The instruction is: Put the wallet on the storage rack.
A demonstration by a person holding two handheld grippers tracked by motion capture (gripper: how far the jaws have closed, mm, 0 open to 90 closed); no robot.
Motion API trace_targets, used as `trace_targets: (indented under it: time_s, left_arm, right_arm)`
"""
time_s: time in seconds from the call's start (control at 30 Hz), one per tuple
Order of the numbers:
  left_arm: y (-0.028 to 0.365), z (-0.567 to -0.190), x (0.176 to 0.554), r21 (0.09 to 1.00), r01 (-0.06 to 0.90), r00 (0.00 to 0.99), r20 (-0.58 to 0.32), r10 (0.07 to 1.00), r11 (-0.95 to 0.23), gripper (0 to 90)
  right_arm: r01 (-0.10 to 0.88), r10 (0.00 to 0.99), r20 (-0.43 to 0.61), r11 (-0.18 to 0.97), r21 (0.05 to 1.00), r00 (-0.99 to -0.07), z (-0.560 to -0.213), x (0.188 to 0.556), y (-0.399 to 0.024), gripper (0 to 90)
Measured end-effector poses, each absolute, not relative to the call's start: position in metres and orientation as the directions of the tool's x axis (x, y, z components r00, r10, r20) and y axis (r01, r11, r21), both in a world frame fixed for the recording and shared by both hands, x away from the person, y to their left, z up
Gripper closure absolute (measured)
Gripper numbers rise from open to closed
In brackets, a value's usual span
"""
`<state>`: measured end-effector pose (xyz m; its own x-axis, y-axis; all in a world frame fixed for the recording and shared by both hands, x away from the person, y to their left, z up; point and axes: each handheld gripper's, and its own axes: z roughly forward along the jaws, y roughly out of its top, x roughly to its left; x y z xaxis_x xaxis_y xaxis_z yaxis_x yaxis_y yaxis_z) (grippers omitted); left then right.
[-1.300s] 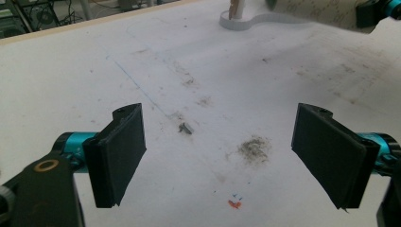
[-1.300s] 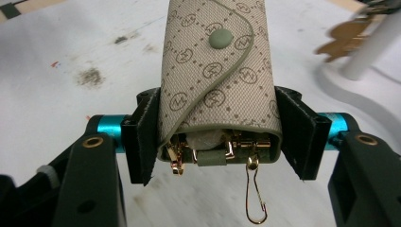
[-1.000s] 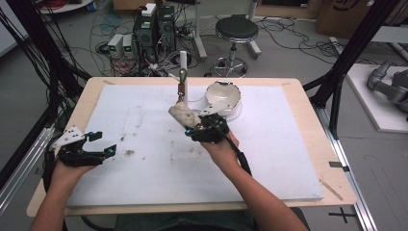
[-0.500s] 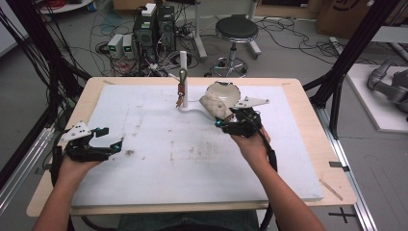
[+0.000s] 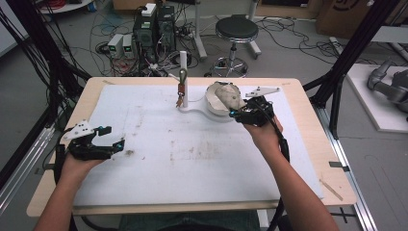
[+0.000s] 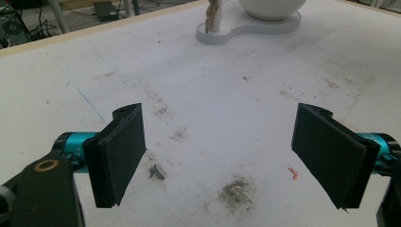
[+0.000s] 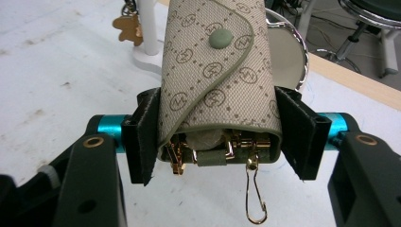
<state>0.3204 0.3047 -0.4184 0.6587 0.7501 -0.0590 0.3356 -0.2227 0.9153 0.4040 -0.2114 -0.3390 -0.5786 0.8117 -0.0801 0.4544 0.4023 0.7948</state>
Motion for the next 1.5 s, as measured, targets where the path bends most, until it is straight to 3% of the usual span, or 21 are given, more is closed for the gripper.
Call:
trace_targets:
  time_s: [0.67, 1.5]
  left_arm:
    - [0.307, -0.419, 0.319, 0.912, 0.337, 0.659, -0.050, 0.750, -0.235, 18.3]
    - [0.309, -0.419, 0.314, 0.913, 0.338, 0.654, -0.051, 0.755, -0.231, 18.3]
  right_arm:
    - [0.497, 0.792, -0.153, 0.507, 0.704, -0.591, -0.348, 0.442, -0.184, 38.0]
    - [0.584, 0.811, -0.212, 0.549, 0.598, -0.545, -0.361, 0.486, -0.162, 37.6]
